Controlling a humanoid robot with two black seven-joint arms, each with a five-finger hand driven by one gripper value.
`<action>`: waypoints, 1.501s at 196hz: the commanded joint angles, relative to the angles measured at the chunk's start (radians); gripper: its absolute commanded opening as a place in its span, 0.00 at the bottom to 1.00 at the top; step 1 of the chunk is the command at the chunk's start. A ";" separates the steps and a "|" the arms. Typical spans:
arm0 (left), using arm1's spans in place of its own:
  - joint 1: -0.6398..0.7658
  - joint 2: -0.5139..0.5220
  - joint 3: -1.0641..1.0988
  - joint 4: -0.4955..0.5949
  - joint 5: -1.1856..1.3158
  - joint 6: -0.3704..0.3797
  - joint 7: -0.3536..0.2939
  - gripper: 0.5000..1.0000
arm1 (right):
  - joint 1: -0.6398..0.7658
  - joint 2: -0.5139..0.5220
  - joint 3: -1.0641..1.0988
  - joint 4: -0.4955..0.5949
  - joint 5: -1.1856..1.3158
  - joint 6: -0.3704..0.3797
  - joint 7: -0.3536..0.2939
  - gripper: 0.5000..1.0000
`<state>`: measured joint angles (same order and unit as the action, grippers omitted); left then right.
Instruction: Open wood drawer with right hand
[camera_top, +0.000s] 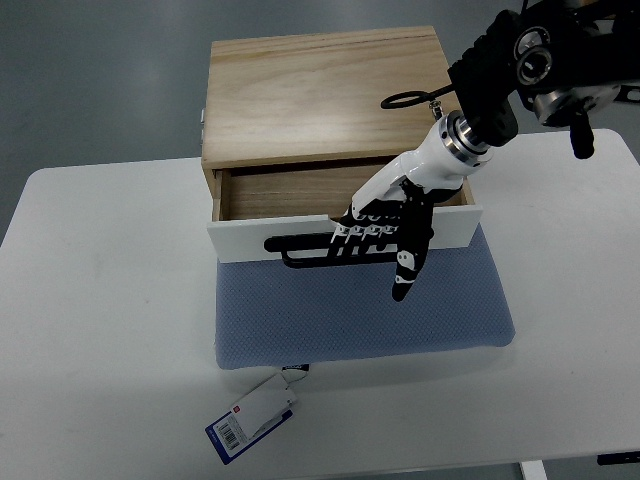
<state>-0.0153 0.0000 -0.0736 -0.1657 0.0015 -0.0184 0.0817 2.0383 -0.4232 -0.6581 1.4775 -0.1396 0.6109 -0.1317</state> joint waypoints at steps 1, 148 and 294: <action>0.000 0.000 0.000 0.000 0.000 0.000 0.001 1.00 | 0.013 -0.012 0.000 0.024 0.000 0.000 0.000 0.86; 0.000 0.000 0.000 0.000 0.000 0.000 0.001 1.00 | 0.131 -0.132 0.048 0.040 0.037 0.000 0.001 0.86; 0.000 0.000 0.000 0.000 0.000 0.000 0.001 1.00 | -0.484 -0.559 0.853 -0.183 0.169 -0.330 0.004 0.86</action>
<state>-0.0154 0.0000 -0.0737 -0.1657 0.0015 -0.0185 0.0815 1.7186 -0.9712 0.0241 1.3390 0.0364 0.4011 -0.1275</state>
